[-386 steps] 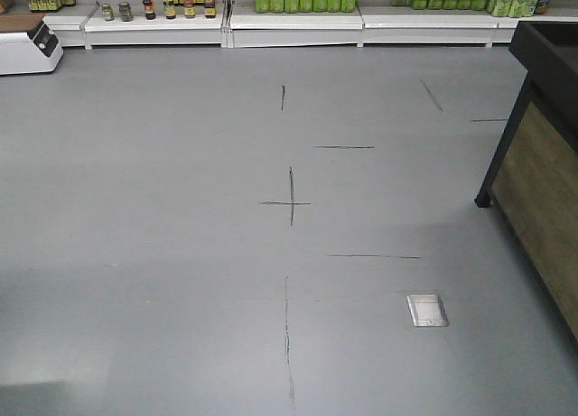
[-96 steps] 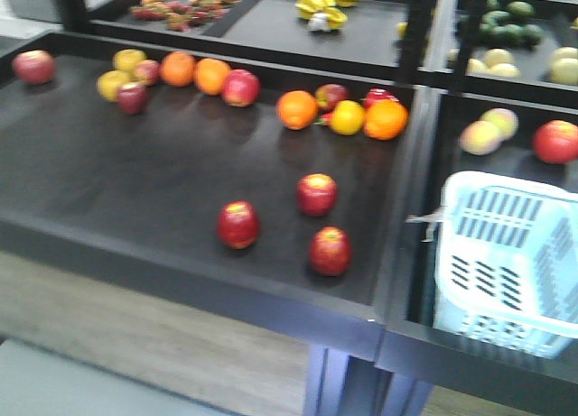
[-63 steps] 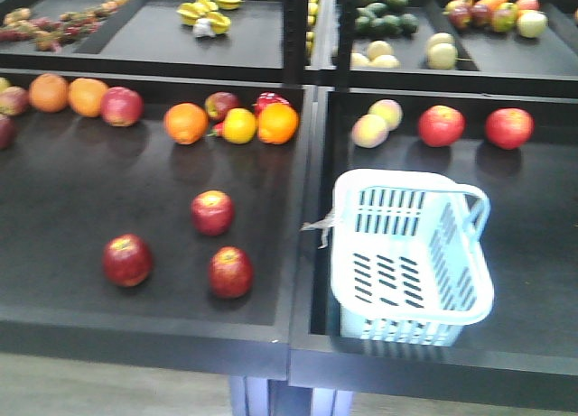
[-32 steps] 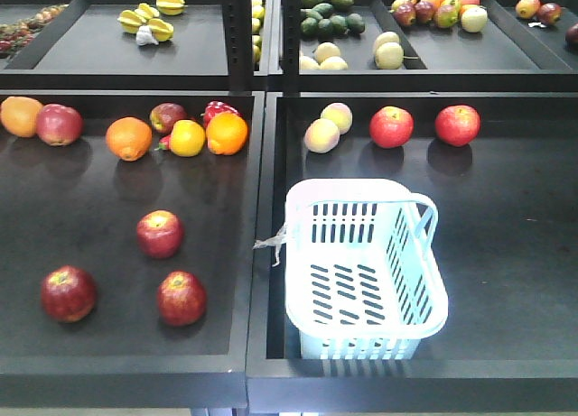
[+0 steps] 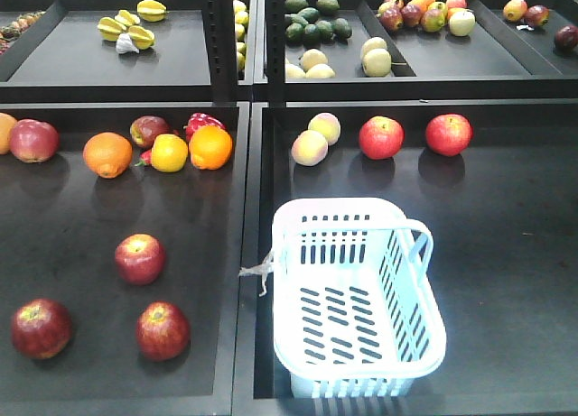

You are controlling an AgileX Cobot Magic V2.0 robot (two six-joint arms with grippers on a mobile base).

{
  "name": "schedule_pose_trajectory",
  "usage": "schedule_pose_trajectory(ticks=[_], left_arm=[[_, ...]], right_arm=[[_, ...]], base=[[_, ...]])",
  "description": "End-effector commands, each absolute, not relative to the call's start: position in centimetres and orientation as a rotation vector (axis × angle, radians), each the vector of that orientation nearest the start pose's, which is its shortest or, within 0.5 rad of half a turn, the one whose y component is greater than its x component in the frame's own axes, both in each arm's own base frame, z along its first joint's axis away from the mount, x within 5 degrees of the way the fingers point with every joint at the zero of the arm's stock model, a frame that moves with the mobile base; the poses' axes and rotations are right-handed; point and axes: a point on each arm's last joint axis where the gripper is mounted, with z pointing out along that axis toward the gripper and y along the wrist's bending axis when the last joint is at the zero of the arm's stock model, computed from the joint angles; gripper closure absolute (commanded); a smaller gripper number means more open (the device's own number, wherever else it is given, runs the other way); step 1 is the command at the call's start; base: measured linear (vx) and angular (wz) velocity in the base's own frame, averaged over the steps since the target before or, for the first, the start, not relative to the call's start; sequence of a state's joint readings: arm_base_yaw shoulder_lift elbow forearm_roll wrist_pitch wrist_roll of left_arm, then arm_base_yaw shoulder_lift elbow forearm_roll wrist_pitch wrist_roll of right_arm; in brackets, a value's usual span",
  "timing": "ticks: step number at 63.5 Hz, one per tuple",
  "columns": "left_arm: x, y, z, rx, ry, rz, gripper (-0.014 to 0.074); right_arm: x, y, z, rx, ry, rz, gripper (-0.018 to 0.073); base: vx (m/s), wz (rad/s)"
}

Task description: Pick three apples into basket with both arms

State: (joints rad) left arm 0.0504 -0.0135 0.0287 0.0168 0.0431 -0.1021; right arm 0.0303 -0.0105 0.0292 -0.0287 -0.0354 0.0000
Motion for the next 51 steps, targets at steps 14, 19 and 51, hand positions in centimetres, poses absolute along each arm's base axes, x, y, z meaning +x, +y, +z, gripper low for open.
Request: schedule_pose_trajectory(ticks=[14,19,51], left_arm=[[5.75,0.28,20.09,-0.112,1.488,-0.042,0.0603],[5.75,0.28,20.09,-0.112,1.488,-0.042,0.0603],[5.75,0.28,20.09,-0.112,1.488,-0.042,0.0603]], right_arm=[[5.6,0.19,20.98,-0.049,1.403,-0.005,0.0568],[5.6,0.19,20.98,-0.049,1.403,-0.005,0.0568],[5.6,0.19,20.98,-0.049,1.403,-0.005,0.0568]], base=[[0.09,0.01],[0.08,0.03],[0.03,0.01]])
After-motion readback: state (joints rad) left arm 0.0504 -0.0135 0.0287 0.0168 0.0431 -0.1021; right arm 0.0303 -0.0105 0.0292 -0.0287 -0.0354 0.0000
